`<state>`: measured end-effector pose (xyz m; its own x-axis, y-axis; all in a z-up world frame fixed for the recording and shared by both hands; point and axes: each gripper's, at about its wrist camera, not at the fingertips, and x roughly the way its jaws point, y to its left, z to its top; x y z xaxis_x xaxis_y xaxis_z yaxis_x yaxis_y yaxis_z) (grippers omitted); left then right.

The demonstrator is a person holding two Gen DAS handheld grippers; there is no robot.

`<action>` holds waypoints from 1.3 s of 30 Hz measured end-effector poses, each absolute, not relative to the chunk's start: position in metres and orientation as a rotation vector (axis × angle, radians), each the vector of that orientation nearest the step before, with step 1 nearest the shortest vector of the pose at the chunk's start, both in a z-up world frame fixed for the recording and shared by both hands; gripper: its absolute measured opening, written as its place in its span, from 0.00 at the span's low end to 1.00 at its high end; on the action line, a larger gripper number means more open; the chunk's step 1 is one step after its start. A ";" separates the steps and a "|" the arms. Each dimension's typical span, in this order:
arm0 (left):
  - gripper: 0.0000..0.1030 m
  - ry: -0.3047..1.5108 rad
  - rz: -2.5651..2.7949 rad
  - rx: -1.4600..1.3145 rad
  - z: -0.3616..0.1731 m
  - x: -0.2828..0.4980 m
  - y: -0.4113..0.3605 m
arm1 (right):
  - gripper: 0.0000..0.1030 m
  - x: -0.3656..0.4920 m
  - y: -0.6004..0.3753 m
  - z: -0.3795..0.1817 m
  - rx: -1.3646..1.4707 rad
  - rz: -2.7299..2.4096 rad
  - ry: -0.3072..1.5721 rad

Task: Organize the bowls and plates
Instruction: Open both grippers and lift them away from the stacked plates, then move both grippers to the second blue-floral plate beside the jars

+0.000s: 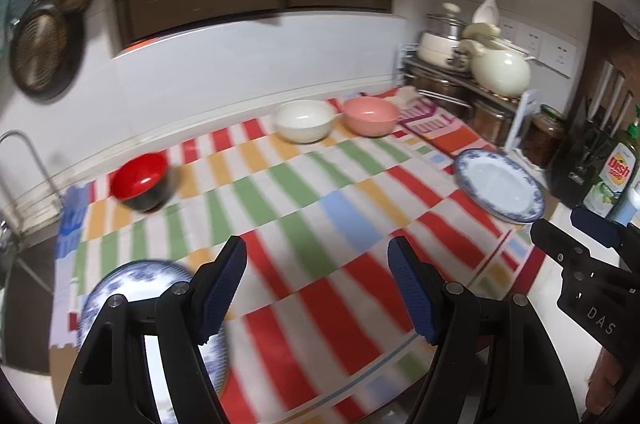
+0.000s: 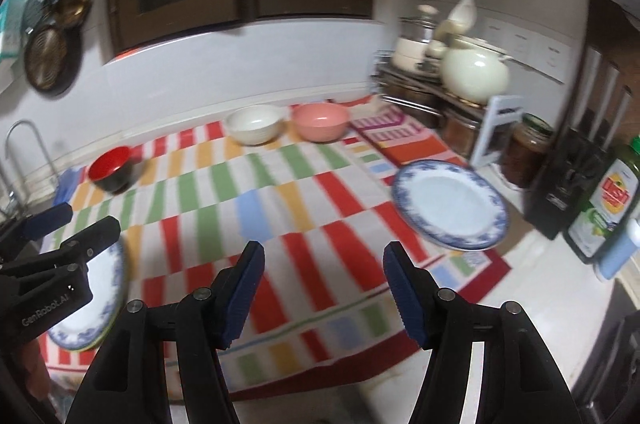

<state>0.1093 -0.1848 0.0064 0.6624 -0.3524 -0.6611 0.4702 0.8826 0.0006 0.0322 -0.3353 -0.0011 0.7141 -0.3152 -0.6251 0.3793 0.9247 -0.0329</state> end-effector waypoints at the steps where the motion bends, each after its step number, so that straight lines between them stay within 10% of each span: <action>1: 0.70 0.704 -0.482 0.185 0.006 0.109 -0.196 | 0.61 0.030 -0.344 -0.001 0.101 -0.399 0.669; 39: 0.70 0.799 -0.808 0.361 -0.050 0.213 -0.458 | 0.61 0.067 -0.578 -0.048 0.310 -0.837 0.712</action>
